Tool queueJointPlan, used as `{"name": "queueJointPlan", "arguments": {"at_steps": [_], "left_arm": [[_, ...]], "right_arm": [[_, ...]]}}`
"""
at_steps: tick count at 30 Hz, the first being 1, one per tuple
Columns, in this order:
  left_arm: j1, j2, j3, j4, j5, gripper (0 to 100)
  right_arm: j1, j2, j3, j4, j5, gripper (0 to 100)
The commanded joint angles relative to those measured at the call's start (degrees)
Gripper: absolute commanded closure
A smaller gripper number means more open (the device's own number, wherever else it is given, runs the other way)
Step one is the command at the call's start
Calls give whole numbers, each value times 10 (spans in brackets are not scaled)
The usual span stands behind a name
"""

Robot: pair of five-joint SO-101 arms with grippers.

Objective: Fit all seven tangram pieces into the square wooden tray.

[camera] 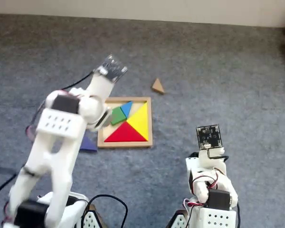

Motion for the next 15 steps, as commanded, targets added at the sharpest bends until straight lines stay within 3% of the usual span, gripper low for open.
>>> {"name": "queueJointPlan", "arguments": {"at_steps": [1, 15], "left_arm": [[38, 117, -87, -41, 25, 771], [74, 465, -356, -40, 73, 763]], "right_arm": [[7, -7, 74, -6, -4, 993], [7, -7, 74, -6, -4, 993]]}}
